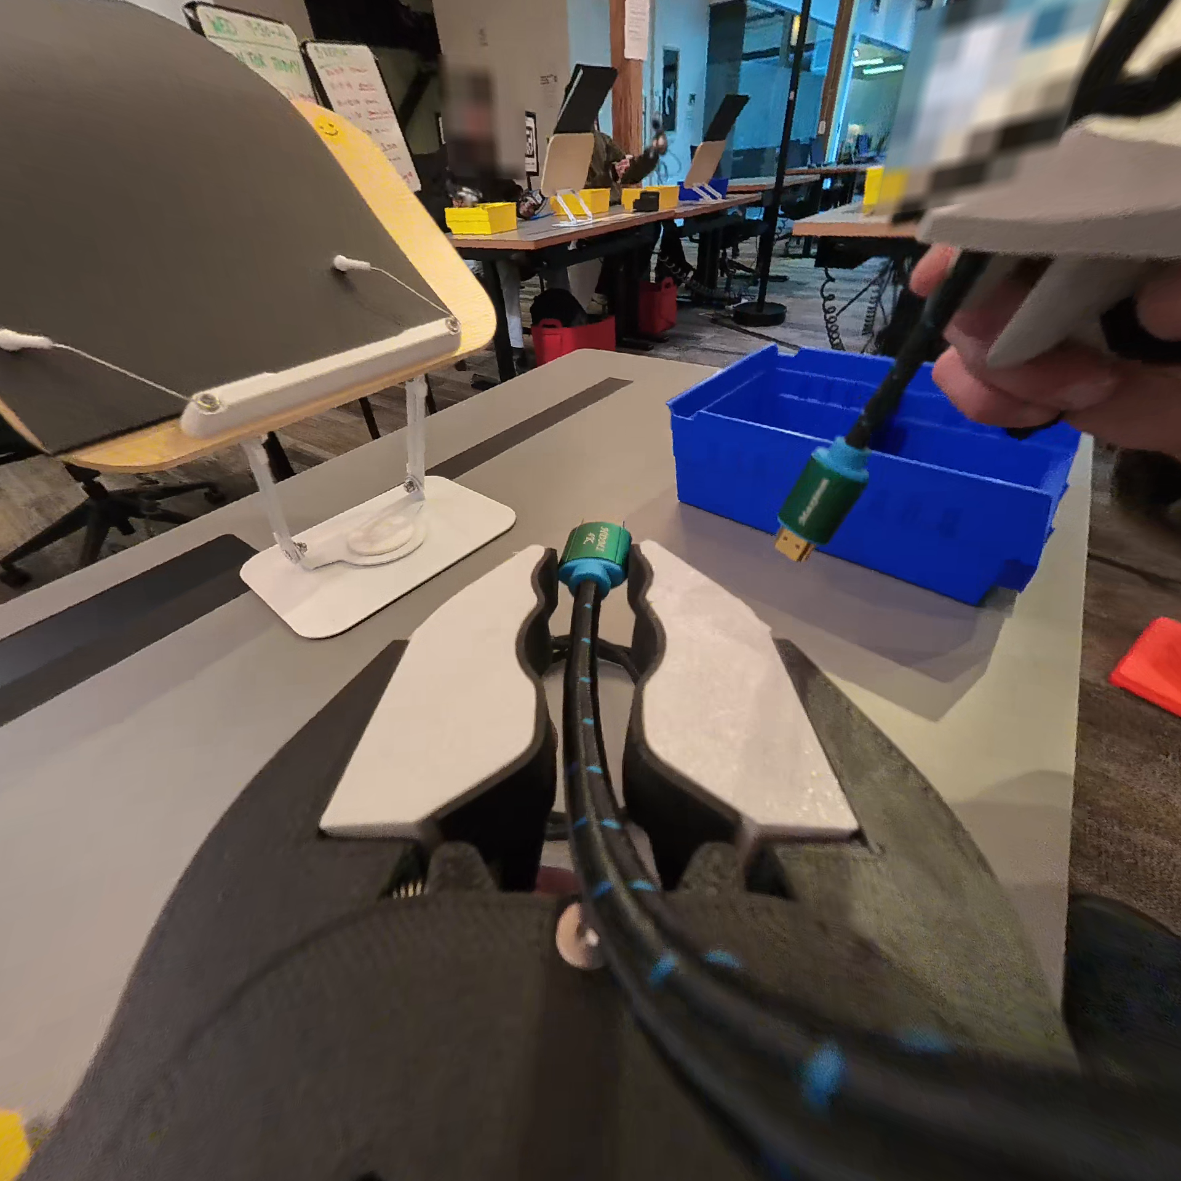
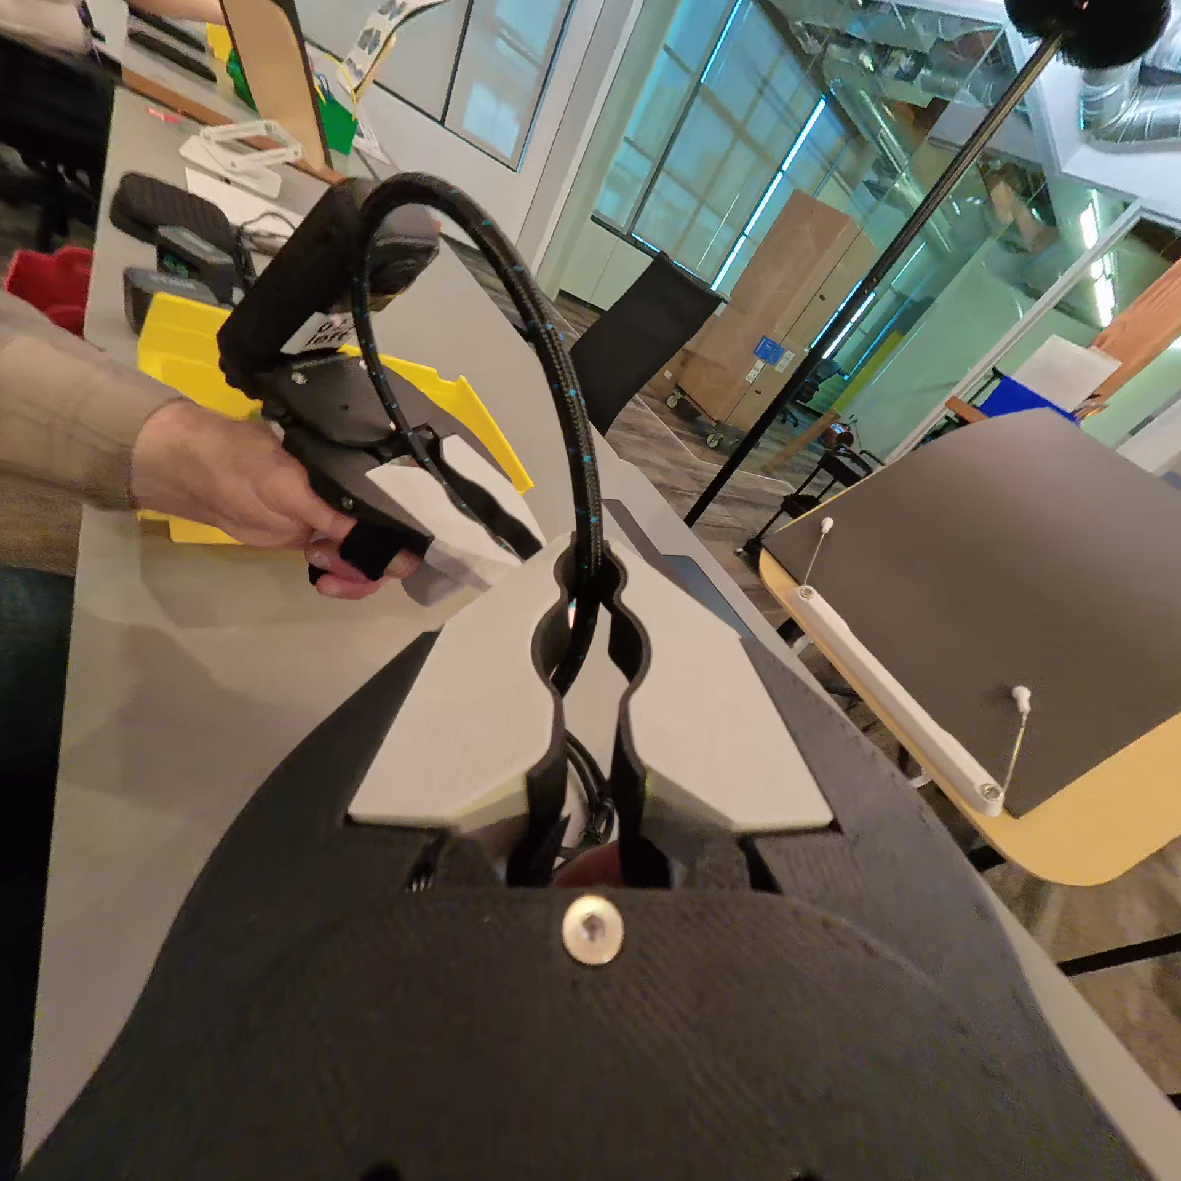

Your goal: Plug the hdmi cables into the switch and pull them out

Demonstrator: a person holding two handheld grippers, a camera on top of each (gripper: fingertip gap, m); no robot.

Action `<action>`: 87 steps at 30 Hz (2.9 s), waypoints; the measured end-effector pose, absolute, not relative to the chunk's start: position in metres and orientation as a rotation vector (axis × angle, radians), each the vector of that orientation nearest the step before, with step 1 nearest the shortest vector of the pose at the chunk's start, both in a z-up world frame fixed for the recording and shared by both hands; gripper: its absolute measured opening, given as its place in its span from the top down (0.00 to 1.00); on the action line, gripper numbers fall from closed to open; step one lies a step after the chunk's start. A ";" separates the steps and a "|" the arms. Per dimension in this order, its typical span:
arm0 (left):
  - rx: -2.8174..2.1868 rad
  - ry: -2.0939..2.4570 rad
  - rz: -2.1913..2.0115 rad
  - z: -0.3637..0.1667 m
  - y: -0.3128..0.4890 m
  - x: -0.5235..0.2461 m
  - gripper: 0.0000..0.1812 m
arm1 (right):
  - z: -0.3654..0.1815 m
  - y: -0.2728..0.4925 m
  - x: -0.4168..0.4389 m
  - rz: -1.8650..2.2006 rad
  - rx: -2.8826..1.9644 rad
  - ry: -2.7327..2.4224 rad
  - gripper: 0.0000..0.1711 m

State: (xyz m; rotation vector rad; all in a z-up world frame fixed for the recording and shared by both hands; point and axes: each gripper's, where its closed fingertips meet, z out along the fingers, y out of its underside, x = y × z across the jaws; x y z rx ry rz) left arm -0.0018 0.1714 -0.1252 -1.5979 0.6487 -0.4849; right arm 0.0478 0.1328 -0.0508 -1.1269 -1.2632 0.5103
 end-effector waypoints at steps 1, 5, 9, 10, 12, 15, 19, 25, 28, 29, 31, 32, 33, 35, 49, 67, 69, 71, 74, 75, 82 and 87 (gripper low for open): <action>-1.601 0.628 -0.490 -0.124 0.173 -0.004 0.89 | -0.053 0.130 0.046 0.498 -1.120 -1.281 0.99; -1.615 0.509 -0.562 -0.116 0.179 -0.014 0.89 | -0.064 0.118 0.036 0.441 -1.079 -1.343 0.99; -1.620 0.373 -0.627 -0.106 0.188 -0.030 0.89 | -0.084 0.105 0.022 0.361 -1.046 -1.430 1.00; -1.622 0.352 -0.629 -0.104 0.190 -0.032 0.89 | -0.092 0.104 0.019 0.329 -1.041 -1.461 1.00; -1.622 0.321 -0.622 -0.100 0.195 -0.037 0.89 | -0.109 0.099 0.011 0.271 -1.025 -1.538 1.00; -1.619 0.294 -0.611 -0.095 0.199 -0.041 0.89 | -0.125 0.094 0.003 0.252 -1.017 -1.593 1.00; -1.621 0.246 -0.630 -0.091 0.204 -0.046 0.89 | -0.136 0.092 -0.003 0.231 -1.014 -1.635 1.00; -1.627 0.149 -0.729 -0.090 0.207 -0.051 0.90 | -0.166 0.079 -0.019 0.212 -0.990 -1.735 1.00; -1.622 0.104 -0.780 -0.088 0.208 -0.053 0.91 | -0.181 0.073 -0.027 0.198 -0.983 -1.789 1.00; -1.605 0.082 -0.821 -0.086 0.208 -0.054 0.94 | -0.189 0.070 -0.030 0.197 -0.984 -1.813 1.00; -1.606 0.089 -0.821 -0.084 0.209 -0.055 0.95 | -0.201 0.065 -0.035 0.183 -0.985 -1.834 1.00; -1.608 0.133 -0.766 -0.085 0.209 -0.055 0.94 | -0.203 0.064 -0.038 0.191 -0.988 -1.828 1.00; -1.606 0.161 -0.740 -0.086 0.208 -0.053 0.94 | -0.204 0.065 -0.038 0.197 -1.000 -1.822 1.00; -1.605 0.187 -0.724 -0.088 0.207 -0.050 0.94 | -0.204 0.073 -0.037 0.189 -1.027 -1.801 1.00; -1.578 0.318 -0.583 -0.089 0.207 -0.044 0.94 | -0.207 0.079 -0.028 0.241 -1.083 -1.773 1.00; -1.499 0.495 -0.138 -0.087 0.219 -0.055 0.94 | -0.151 0.119 0.016 0.776 -1.436 -1.641 0.70; -1.488 0.495 -0.117 -0.084 0.220 -0.055 0.94 | -0.131 0.133 0.017 0.861 -1.474 -1.536 0.74; -1.475 0.496 -0.073 -0.081 0.222 -0.057 0.94 | -0.112 0.144 0.018 0.965 -1.502 -1.432 0.75; -1.449 0.525 -0.014 -0.078 0.222 -0.056 0.95 | -0.102 0.147 0.022 1.064 -1.547 -1.434 0.74; -1.444 0.532 0.015 -0.077 0.222 -0.057 0.94 | -0.107 0.150 0.025 1.018 -1.569 -1.472 0.72; -1.418 0.547 0.134 -0.076 0.224 -0.066 0.95 | -0.130 0.155 0.057 0.671 -1.674 -1.691 0.70; -1.384 0.561 0.215 -0.065 0.221 -0.068 0.95 | -0.140 0.156 0.081 0.525 -1.724 -1.806 0.67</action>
